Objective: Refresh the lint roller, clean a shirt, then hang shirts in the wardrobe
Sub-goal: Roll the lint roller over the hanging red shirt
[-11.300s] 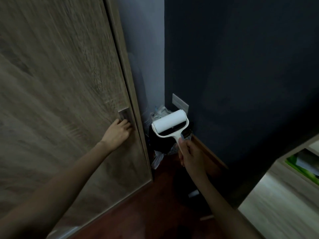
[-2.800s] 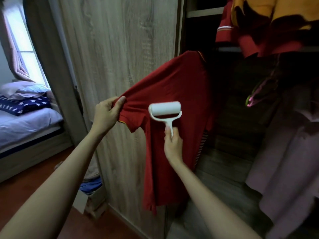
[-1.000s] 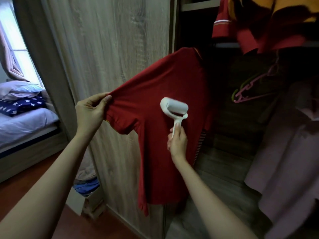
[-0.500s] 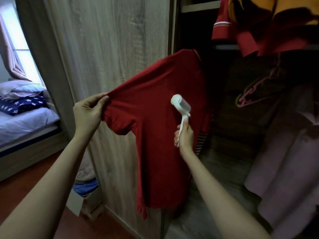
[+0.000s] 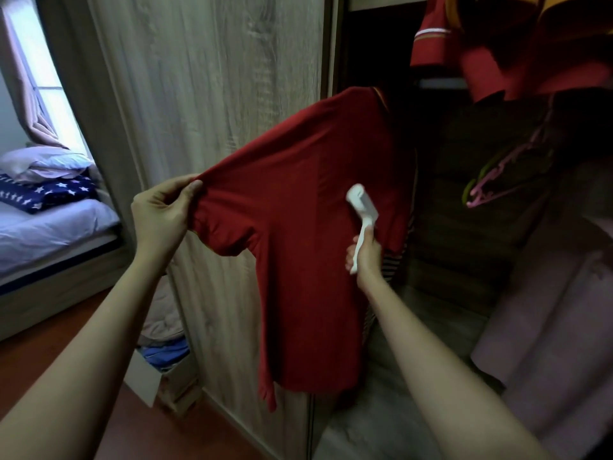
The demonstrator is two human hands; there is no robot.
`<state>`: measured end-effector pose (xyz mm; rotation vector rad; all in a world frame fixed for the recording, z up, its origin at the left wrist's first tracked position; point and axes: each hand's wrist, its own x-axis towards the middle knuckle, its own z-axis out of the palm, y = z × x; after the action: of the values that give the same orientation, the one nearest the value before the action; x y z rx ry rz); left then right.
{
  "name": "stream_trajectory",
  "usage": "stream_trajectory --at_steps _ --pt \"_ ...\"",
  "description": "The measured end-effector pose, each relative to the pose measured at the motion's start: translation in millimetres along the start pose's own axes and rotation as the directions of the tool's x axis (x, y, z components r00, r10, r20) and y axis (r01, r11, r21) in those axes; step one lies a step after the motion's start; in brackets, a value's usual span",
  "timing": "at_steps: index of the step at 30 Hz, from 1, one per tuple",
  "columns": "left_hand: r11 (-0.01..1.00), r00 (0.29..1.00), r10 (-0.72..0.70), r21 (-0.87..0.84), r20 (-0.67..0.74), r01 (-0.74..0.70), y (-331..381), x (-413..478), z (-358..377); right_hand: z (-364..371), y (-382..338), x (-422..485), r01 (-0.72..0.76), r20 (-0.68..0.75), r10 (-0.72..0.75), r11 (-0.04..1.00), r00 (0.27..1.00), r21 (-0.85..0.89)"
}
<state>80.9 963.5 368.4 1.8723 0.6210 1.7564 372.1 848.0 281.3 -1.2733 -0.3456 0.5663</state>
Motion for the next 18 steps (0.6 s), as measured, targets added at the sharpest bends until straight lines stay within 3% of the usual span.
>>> stream_trajectory --at_steps 5,12,14,18 --pt "1.000 1.000 -0.003 -0.010 -0.016 0.003 -1 -1 2 10 -73 34 0.062 -0.032 -0.060 0.995 0.998 0.074" --pt "0.999 1.000 -0.030 0.023 -0.003 0.030 -6 0 2 3 9 -9 0.027 0.102 -0.036 0.996 0.994 0.087" --pt "1.000 1.000 -0.019 0.019 -0.002 0.019 -7 0 2 6 9 -22 0.117 0.100 -0.125 0.990 0.987 0.077" --pt "1.000 1.000 0.023 0.006 -0.010 -0.023 -6 -1 2 31 -63 -27 0.376 0.080 -0.377 0.926 0.923 0.028"
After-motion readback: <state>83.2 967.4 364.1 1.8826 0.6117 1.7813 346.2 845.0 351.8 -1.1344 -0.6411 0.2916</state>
